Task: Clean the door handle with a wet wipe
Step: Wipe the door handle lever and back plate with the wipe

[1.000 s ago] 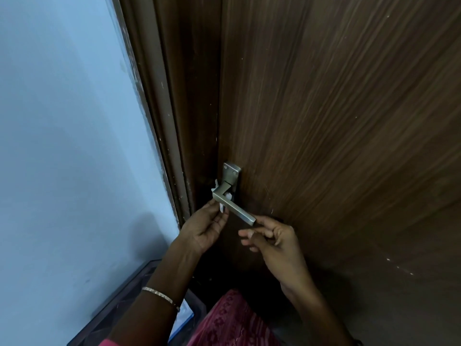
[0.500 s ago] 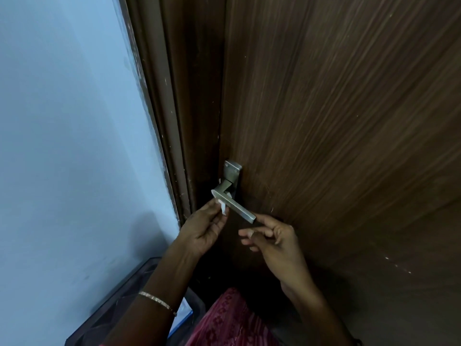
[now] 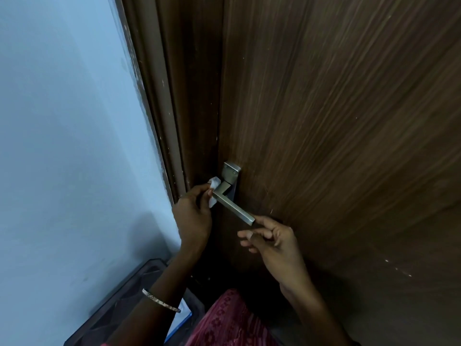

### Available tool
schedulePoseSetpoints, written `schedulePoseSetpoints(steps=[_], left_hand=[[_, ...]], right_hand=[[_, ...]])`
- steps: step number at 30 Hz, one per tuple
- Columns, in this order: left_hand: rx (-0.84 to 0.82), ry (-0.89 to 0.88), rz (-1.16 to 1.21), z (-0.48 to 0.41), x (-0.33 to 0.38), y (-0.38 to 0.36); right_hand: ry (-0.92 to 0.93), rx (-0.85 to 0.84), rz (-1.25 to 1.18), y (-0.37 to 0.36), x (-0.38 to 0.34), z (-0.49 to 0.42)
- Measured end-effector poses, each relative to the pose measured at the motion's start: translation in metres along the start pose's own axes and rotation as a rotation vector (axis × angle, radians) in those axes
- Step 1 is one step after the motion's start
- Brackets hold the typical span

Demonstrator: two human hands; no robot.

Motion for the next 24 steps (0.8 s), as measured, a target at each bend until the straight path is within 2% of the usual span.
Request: schedulePoseSetpoints(steps=[2,10,18,24], left_hand=[[0.000,-0.087,-0.060,-0.002,0.004,0.002],[-0.044,-0.207,-0.113,-0.004,0.006,0.023],[-0.128,-0.260,-0.177,-0.019,0.025,0.010],[-0.098,-0.185,-0.127,-0.006,0.013,0.024]], right_hand=[[-0.010,0.004,-0.012,0.000,0.002,-0.001],[-0.007,0.004,-0.035,0.001,0.003,-0.001],[-0.007,0.021,-0.035,-0.002,0.007,-0.003],[-0.012,0.020,-0.037,-0.002,0.006,-0.001]])
Point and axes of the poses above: each hand's wrist, its own z-axis away from the middle knuckle, its own y-axis out of the back of the hand, x = y × z, the point moved 2 cm from there along -z, towards the middle knuckle, and after that the axes turned 6 degrees about -z, right-handed, at the moved point
